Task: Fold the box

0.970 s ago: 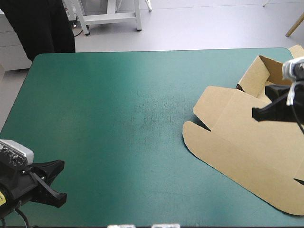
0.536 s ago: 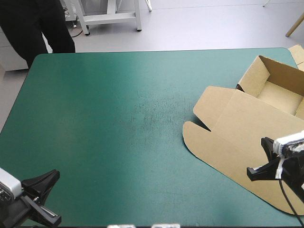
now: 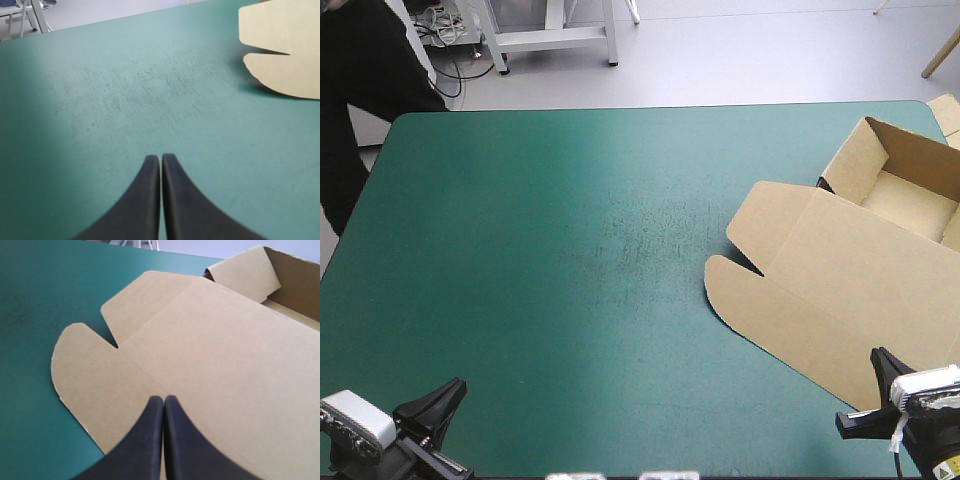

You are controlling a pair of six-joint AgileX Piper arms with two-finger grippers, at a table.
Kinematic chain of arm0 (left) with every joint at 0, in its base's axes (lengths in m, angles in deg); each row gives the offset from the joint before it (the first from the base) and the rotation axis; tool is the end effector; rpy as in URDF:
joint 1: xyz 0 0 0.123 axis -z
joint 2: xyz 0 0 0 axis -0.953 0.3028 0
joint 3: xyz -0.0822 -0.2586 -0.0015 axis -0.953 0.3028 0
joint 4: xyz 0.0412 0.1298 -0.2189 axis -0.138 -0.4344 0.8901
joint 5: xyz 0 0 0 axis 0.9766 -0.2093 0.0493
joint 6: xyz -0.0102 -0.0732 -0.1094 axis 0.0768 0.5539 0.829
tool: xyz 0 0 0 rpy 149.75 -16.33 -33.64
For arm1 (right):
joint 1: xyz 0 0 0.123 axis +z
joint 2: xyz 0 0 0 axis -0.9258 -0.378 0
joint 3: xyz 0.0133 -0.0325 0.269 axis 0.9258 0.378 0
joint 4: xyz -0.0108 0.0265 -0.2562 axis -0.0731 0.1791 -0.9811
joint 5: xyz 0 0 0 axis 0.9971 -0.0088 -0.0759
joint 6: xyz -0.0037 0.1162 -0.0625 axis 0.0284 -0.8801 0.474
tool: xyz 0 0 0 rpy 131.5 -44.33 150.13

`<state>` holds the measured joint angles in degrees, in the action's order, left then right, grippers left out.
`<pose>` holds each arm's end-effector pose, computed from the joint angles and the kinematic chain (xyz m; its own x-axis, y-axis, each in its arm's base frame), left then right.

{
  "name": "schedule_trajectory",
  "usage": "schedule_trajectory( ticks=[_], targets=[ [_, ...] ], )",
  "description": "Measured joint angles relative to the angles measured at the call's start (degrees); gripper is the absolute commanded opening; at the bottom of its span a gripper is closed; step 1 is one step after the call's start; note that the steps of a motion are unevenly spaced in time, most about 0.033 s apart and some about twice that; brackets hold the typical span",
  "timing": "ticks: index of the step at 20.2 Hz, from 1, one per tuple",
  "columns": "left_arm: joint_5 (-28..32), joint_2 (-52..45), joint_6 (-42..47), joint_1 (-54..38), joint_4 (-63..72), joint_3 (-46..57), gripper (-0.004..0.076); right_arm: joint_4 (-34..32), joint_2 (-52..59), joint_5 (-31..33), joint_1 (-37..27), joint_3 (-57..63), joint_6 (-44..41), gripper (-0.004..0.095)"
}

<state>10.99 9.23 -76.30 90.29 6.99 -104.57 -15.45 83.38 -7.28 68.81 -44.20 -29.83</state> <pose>0.0516 -0.0408 0.2836 -0.2498 0.1319 -0.9593 0.4750 0.8800 -0.0027 0.0825 0.0138 0.2831 -0.2833 -0.1278 -0.9505 -0.1420 0.9858 -0.0902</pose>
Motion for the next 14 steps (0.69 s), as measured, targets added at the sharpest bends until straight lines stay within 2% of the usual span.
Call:
schedule_trajectory(
  ticks=[4,14],
  targets=[
    [2.7,-1.6,-0.3,0.0,1.5,3.0,-0.0008,-3.7,3.1,-1.0,0.0,2.4,-5.3,-0.0021],
    [3.8,-1.6,-0.4,0.0,1.8,3.1,-0.0008,-4.4,3.8,-2.0,0.0,2.8,-6.0,-0.0021]
  ],
)
